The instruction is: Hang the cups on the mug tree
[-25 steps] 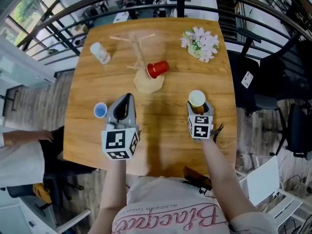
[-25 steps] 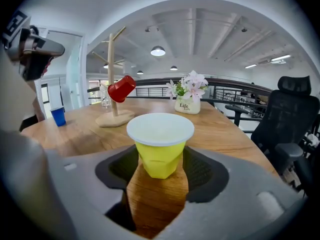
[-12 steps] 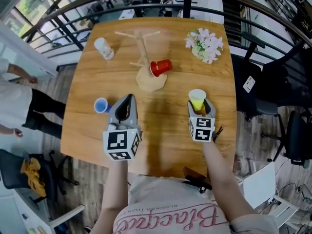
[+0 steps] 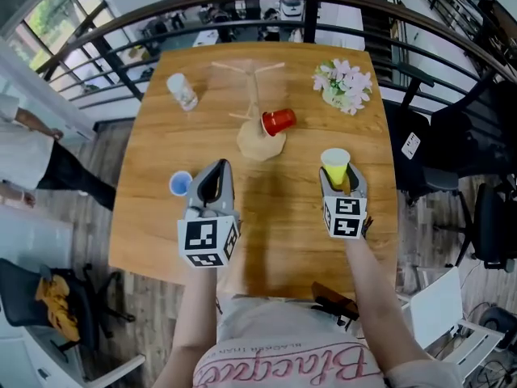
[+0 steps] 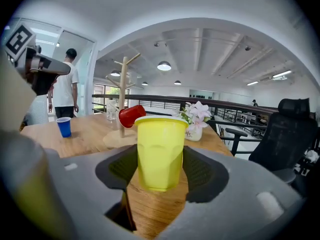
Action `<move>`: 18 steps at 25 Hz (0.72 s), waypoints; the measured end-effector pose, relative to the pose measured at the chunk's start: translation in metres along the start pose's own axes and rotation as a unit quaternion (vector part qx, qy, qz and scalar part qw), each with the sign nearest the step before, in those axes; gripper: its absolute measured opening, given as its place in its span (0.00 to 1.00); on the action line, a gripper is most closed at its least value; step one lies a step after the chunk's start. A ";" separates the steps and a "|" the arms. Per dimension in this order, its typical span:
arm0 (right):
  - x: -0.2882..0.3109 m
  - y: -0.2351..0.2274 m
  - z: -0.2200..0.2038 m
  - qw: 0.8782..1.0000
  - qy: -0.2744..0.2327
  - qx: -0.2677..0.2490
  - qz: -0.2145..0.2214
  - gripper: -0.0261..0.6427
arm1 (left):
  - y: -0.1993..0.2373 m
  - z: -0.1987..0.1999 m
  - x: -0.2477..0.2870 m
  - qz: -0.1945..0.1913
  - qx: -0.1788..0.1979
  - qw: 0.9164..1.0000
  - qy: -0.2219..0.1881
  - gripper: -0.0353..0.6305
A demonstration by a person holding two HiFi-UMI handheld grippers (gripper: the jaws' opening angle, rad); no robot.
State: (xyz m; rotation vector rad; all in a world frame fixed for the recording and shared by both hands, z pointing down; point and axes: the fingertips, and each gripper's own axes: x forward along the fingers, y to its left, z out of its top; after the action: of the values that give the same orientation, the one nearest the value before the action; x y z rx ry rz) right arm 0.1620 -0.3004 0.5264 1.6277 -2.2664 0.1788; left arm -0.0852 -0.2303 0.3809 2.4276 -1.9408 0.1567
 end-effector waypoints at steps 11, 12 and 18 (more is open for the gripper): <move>-0.009 0.005 0.082 0.996 -0.047 -0.075 -0.015 0.45 | 0.036 0.023 -0.011 -0.010 -0.015 0.999 -0.037 0.07; -0.010 0.005 0.090 0.995 -0.052 -0.079 -0.017 0.45 | 0.040 0.025 -0.012 -0.009 -0.015 0.999 -0.040 0.07; -0.010 0.006 0.126 0.992 -0.075 -0.096 -0.022 0.45 | 0.056 0.042 -0.013 -0.008 -0.003 0.998 -0.061 0.07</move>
State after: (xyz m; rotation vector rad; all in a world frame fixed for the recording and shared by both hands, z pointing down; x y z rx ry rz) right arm 0.1340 -0.3269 0.4062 1.6348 -2.2737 -0.1750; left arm -0.1399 -0.2340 0.3359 2.5037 -1.9632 0.0021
